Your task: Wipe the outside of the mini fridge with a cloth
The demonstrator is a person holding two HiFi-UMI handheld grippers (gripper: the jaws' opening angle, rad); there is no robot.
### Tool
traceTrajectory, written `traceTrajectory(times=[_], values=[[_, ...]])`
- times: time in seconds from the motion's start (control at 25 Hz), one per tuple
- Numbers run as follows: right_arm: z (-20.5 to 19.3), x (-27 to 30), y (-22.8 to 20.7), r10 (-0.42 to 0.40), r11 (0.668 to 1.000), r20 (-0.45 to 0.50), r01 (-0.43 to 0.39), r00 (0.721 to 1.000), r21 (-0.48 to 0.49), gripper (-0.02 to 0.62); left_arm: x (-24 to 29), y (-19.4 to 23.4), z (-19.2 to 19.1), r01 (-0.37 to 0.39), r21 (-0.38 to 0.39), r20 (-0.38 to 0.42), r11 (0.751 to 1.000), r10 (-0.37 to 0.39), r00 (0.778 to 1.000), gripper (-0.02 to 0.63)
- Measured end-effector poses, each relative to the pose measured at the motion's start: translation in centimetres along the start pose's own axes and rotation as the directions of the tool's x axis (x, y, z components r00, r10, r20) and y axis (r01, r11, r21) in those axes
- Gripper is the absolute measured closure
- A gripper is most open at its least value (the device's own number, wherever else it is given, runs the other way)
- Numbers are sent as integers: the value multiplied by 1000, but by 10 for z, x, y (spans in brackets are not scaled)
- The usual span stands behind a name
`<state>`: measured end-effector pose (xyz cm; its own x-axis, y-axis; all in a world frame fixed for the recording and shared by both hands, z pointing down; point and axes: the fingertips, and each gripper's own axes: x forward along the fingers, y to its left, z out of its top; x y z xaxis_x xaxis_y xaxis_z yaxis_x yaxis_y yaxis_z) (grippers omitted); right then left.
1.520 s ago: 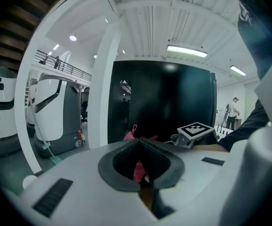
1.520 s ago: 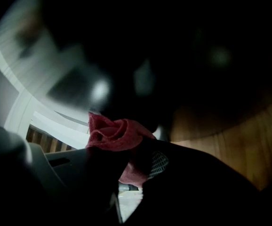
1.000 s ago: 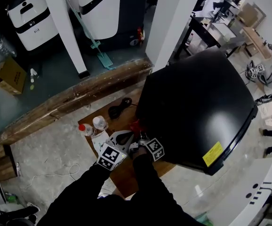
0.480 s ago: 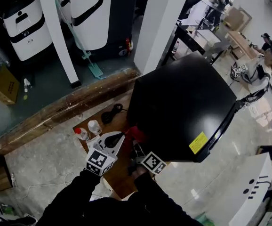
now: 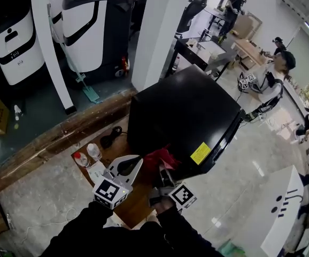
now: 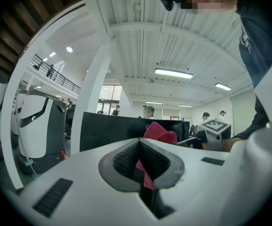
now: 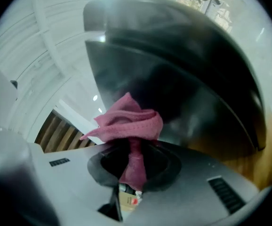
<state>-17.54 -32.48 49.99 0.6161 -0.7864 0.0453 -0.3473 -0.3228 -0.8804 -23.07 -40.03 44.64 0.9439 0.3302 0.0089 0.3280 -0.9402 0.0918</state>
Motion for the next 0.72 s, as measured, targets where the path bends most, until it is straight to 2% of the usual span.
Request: traceTrajectory(times=[0.04,0.2,0.24,0.32,0.44,0.56,0.72], values=[[3,-4,-10,-43,999,7,43,999,26,528,5,-6,4,11,6,7,1000,-11,1000,600],[8,-7,-30,-71,995,22,69,997,65,528,22,-22,4,40,-3,-4,999,-40,999,600],[7,-9,-36,-97,992,17,96,995,79,528,25,-22,2,39,1,-8,999,-39,999,600],[5,-8,-46,-96,989,13,94,995,116,528,29,-20,-8,27,12,-26,1000,-26,999,600],[-1,-5,-65,-69,987,0,68,998,147,526,36,-19,-38,18,22,-76,1000,-16,997,600],[-17,-2,-96,-110,979,-39,115,993,168,526,42,-17,-74,9,-17,-117,1000,-11,993,600],[-40,4,-144,-136,971,-96,152,986,182,526,49,-13,-128,0,-14,-200,1000,-3,980,600]])
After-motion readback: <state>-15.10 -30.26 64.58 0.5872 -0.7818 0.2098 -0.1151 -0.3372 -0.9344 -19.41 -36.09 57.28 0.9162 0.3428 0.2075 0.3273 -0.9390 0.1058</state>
